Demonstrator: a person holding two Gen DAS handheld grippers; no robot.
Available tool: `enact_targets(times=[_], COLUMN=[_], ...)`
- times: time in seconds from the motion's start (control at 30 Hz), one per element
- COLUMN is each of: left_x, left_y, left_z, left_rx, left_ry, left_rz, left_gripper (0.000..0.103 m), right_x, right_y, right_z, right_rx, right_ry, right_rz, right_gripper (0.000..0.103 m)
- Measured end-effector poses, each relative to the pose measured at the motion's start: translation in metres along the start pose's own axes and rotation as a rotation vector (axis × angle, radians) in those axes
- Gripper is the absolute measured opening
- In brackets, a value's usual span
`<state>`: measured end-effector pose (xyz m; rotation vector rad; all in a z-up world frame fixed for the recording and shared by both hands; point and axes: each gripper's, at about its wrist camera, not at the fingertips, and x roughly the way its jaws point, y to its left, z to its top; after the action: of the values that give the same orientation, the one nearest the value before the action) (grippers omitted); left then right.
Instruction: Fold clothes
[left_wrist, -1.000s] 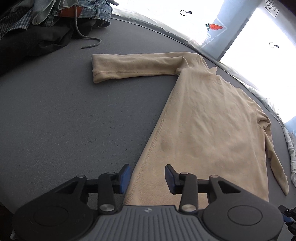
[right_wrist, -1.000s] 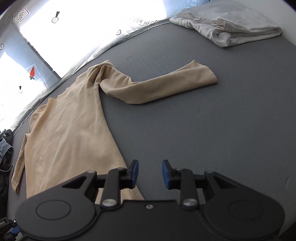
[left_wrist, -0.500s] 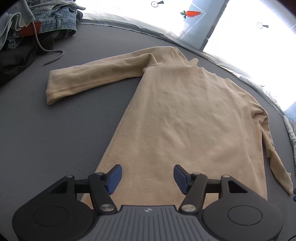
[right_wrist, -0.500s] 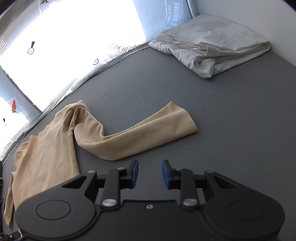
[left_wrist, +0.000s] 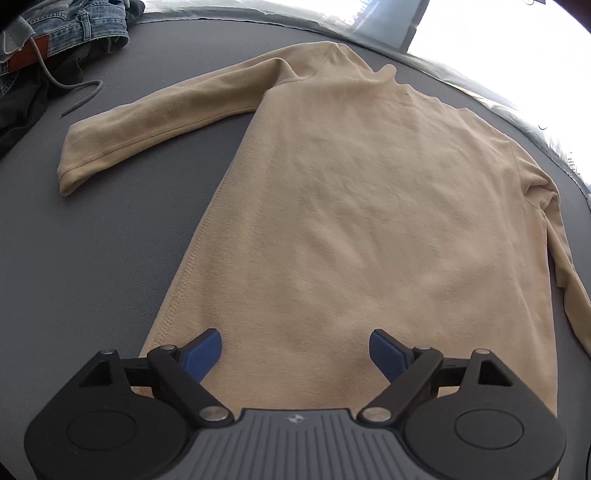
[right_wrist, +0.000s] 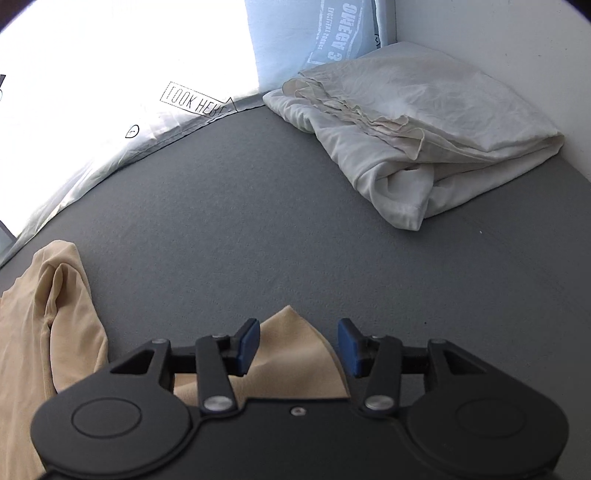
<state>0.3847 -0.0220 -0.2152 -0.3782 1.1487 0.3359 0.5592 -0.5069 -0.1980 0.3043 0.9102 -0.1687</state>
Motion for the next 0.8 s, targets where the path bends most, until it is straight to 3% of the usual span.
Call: enact_targets(times=[0.07,0.13,0.2,0.23,0.37,0.47,0.6,0.67,0.73,0.8], left_x=[0.004,0.007,0.01,0.01,0.014,0.014,0.013,0.012,0.013,0.013], left_y=[-0.005,-0.009,-0.012,-0.014,-0.025,-0.024,-0.023,-0.023,-0.024,-0.025], left_z=[0.001,0.002,0.002,0.002,-0.001,-0.001,-0.002,-0.002,-0.003,-0.002], left_rx=[0.027,0.045,0.062,0.072,0.121,0.116,0.114,0.113,0.113,0.114], left_ry=[0.015,0.028,0.04,0.042,0.045,0.038,0.03,0.025,0.019,0.017], left_rz=[0.01,0.019,0.028,0.039,0.093,0.096,0.096,0.096,0.097,0.097], left_gripper=[0.095,0.098,0.102,0.103,0.103,0.103,0.103,0.103,0.103,0.103], right_x=[0.001,0.002,0.002,0.002,-0.006,-0.029,-0.087,-0.11,-0.118,-0.104], right_y=[-0.001,0.001,0.004,0.003,0.0,0.001,-0.003,-0.008,-0.015,-0.022], right_z=[-0.001,-0.003,-0.004,-0.003,0.01,0.036,0.067,0.069,0.06,0.042], right_rx=[-0.009,-0.059,-0.104,-0.112,-0.09,-0.103,-0.085,-0.059,-0.038,-0.038], right_ry=[-0.015,-0.021,-0.023,-0.024,-0.075,-0.209,-0.489,-0.575,-0.588,-0.521], right_rz=[0.039,0.038,0.039,0.047,0.074,0.081,0.118,0.133,0.116,0.036], right_gripper=[0.052,0.034,0.008,0.006,0.004,0.004,0.004,0.004,0.004,0.004])
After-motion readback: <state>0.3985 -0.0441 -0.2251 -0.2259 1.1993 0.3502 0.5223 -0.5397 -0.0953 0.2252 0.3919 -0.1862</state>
